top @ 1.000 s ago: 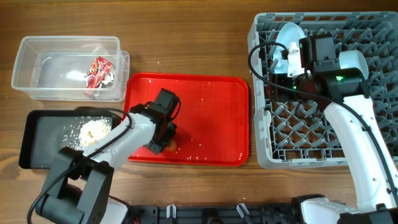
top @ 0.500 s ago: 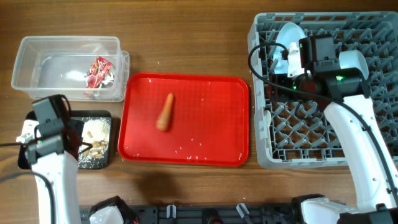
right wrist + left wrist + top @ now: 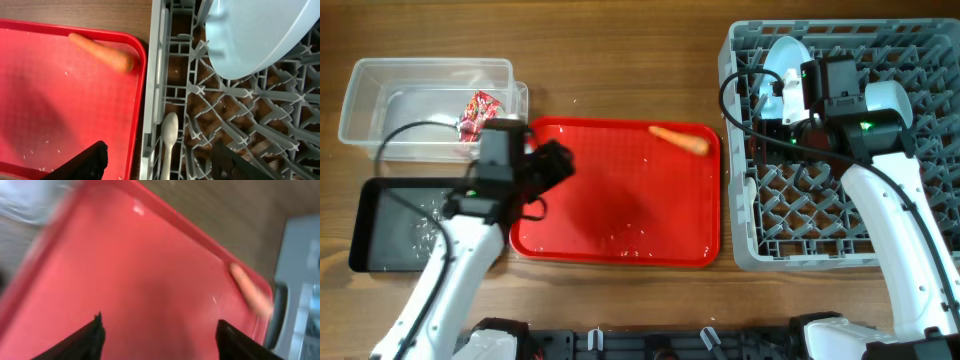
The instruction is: Sort waste into correct bins and load items into the dishwasher rack
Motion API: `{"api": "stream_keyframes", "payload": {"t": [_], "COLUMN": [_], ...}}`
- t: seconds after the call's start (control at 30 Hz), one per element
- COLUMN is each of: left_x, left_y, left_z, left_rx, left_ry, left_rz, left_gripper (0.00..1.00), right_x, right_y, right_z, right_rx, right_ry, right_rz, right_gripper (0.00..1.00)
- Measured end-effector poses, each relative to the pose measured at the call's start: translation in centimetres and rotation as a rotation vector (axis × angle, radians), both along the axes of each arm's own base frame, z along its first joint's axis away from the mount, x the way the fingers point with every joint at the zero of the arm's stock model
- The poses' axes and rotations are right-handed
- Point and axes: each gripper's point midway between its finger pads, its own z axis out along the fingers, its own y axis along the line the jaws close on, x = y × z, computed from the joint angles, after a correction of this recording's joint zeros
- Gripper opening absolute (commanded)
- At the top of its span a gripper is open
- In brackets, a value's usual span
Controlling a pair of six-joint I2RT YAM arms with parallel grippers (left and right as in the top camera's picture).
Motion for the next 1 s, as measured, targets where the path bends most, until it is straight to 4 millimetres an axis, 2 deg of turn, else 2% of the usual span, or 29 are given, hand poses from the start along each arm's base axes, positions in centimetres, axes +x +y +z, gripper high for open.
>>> {"api": "stream_keyframes", "payload": {"t": [0.03,0.13,0.4,0.47,0.53,0.67,0.7,0.77,0.83,0.87,0.97,1.0], "left_x": [0.0,-0.4,-0.6,-0.7,-0.9,-2.7,-3.5,-4.3,-4.7,-4.9,-4.9,-4.9], "left_y": [-1.2,-3.1,-3.2,-3.2,-3.1,-2.3,-1.0,0.7,1.9,2.7,3.1,3.1], "left_z": [-0.4,-1.7,-2.0,-2.1,-2.2,-3.3,-3.9,-4.4,-4.7,-4.8,-4.8,-4.8], "left_rx": [-0.004,0.000,0.005,0.005,0.008,0.022,0.031,0.034,0.032,0.030,0.028,0.028], "left_ry": [0.006,0.039,0.056,0.059,0.070,0.162,0.218,0.269,0.300,0.317,0.320,0.320], "left_rz": [-0.037,-0.094,-0.098,-0.098,-0.098,-0.084,-0.048,0.006,0.045,0.074,0.087,0.087], "left_gripper": [0.76,0.77,0.78,0.79,0.79,0.84,0.85,0.86,0.87,0.88,0.88,0.88], "right_x": [0.0,0.0,0.0,0.3,0.6,2.2,3.1,4.6,6.1,7.5,9.7,9.8], "right_y": [0.0,0.0,0.4,0.5,1.9,7.1,8.9,11.2,12.0,12.3,11.6,11.4], "right_z": [0.0,0.0,0.1,0.2,0.7,1.7,1.6,0.3,-1.6,-3.7,-9.0,-10.0], "right_rx": [0.000,0.000,0.022,0.025,0.081,0.149,0.149,0.138,0.120,0.108,0.049,0.039], "right_ry": [0.000,0.001,-0.002,-0.013,-0.039,-0.155,-0.190,-0.215,-0.209,-0.197,-0.131,-0.114], "right_rz": [0.000,0.000,0.009,0.013,0.094,0.303,0.356,0.395,0.391,0.373,0.273,0.262], "right_gripper": [0.69,0.68,0.66,0.41,0.05,0.05,0.04,0.04,0.04,0.04,0.04,0.04]}}
